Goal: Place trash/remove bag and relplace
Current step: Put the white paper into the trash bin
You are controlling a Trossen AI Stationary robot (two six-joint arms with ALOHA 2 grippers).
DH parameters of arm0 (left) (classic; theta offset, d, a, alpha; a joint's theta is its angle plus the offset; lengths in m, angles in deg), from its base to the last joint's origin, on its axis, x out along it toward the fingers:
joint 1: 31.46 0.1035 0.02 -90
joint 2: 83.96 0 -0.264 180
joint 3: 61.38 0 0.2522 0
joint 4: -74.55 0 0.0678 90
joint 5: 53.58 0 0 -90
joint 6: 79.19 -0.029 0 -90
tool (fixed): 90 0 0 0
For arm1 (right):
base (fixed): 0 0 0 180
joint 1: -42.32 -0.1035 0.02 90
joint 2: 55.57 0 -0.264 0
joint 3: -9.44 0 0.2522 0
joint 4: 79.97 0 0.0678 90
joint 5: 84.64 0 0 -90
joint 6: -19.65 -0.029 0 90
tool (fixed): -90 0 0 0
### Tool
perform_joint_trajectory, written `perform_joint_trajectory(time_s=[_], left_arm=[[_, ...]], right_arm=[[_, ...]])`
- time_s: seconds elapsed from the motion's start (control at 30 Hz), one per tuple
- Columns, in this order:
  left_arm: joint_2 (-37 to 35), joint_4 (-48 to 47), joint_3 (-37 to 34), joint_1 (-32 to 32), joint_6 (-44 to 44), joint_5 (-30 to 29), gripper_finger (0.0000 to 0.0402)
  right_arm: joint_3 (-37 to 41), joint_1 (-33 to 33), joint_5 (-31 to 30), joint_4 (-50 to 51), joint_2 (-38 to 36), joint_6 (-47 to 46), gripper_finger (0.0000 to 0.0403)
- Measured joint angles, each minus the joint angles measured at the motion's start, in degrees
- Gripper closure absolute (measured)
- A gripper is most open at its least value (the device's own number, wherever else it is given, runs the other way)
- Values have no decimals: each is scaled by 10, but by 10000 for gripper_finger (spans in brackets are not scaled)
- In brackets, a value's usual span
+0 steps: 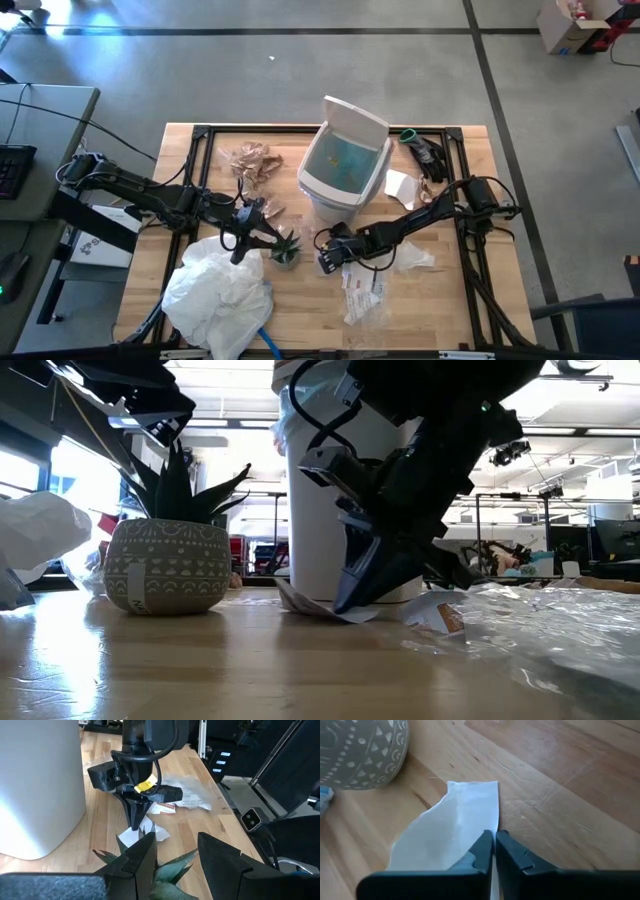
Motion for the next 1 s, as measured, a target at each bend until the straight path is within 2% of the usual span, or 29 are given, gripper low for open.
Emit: perform_joint_trajectory(time_s=[0.3, 0.53, 0.7, 1.0], left_arm=[[0, -7, 0, 0, 5, 0, 268], [0, -5, 0, 0, 5, 0, 268], [0, -6, 0, 0, 5, -1, 268], [0, -7, 0, 0, 10, -2, 268]], right_arm=[[5, -17, -47, -2, -54, 27, 403], [-20, -38, -82, -4, -95, 56, 402], [-58, -47, -98, 3, -105, 89, 403], [-177, -54, -138, 132, -105, 150, 403]])
